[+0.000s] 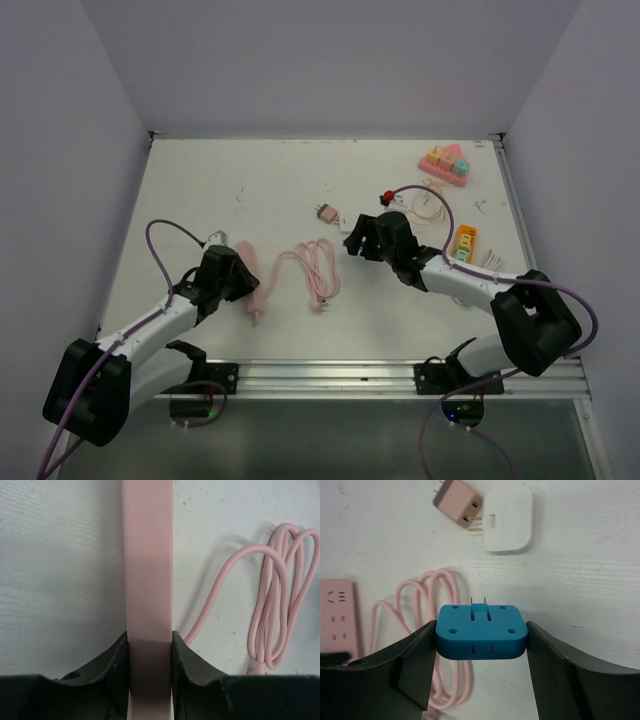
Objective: Pull the plug off the socket
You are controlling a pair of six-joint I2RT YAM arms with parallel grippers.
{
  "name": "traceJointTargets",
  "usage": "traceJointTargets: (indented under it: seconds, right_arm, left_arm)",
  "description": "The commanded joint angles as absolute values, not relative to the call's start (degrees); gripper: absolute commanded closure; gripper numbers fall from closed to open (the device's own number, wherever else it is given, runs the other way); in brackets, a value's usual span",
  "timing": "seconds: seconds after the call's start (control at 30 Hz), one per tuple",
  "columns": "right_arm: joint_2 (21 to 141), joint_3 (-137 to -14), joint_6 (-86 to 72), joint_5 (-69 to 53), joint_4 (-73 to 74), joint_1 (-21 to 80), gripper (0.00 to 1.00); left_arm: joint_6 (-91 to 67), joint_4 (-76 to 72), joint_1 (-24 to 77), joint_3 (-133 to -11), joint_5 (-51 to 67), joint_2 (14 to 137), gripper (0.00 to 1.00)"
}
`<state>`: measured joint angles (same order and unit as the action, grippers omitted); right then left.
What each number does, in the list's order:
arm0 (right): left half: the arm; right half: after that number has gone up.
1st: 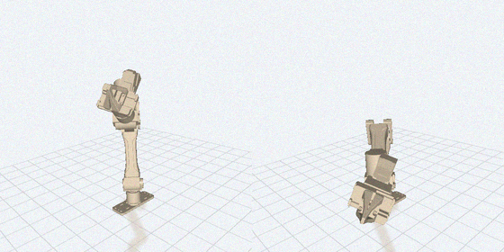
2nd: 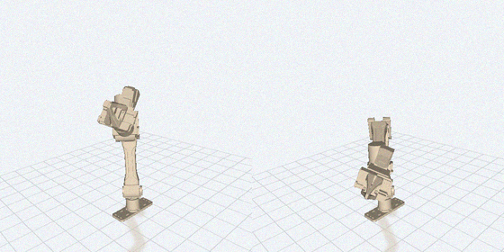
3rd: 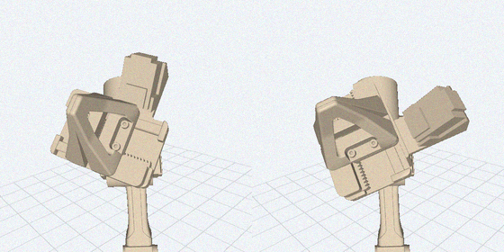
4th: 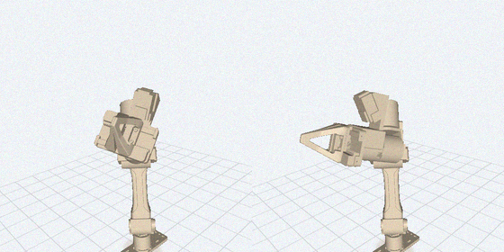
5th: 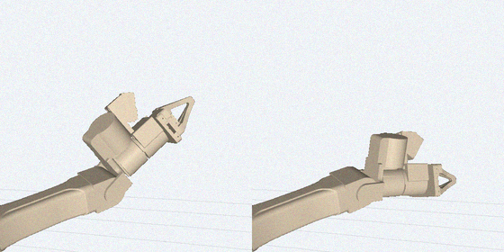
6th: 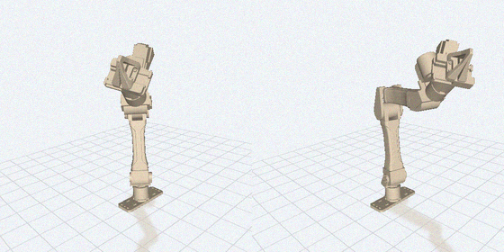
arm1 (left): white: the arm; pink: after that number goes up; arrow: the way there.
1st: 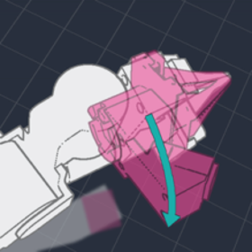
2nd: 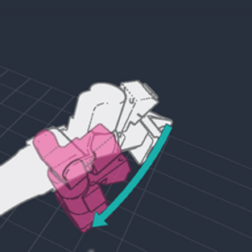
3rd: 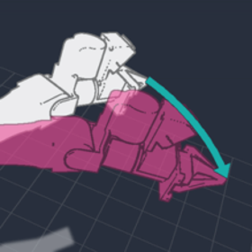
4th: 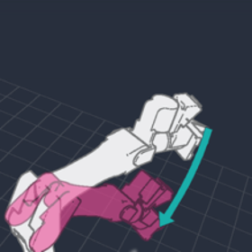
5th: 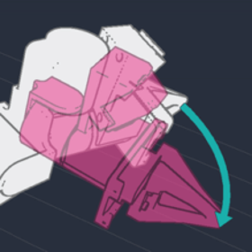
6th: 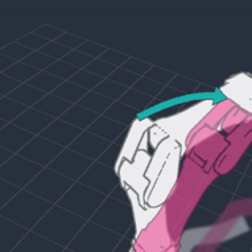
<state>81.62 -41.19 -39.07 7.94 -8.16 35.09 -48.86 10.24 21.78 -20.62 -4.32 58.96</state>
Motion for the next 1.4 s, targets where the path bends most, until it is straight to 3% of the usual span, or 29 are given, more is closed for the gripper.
traceJointTargets:
  seconds: [0.0,0.33,0.63,0.73,1.07,1.37]
  right_arm:
    - [81.5,-39.2,-32.7,16.1,-9.2,35.1,0.90]
    - [89.4,-39.5,-29.2,14.9,-14.4,35.7,0.63]
    - [93.0,-41.5,-27.9,11.8,-13.2,36.5,0.11]
    - [92.0,-42.0,-27.7,10.6,-11.8,36.5,0.02]
    - [80.2,-44.3,-27.8,8.9,-0.2,36.5,0.01]
    - [63.7,-41.8,-25.7,10.2,7.6,36.5,0.01]
  left_arm:
    - [-47.0,15.4,20.8,-20.7,-7.5,59.4,1.00]
    - [-47.2,14.5,20.8,-20.7,-6.4,59.5,1.00]
    - [-46.5,14.3,20.8,-21.9,-5.5,60.4,1.00]
    - [-46.3,13.6,20.8,-21.9,-4.3,61.3,1.00]
    - [-43.6,10.9,20.8,-24.1,-0.3,63.1,1.00]
    - [-38.1,8.9,17.2,-33.3,-1.9,72.6,0.98]
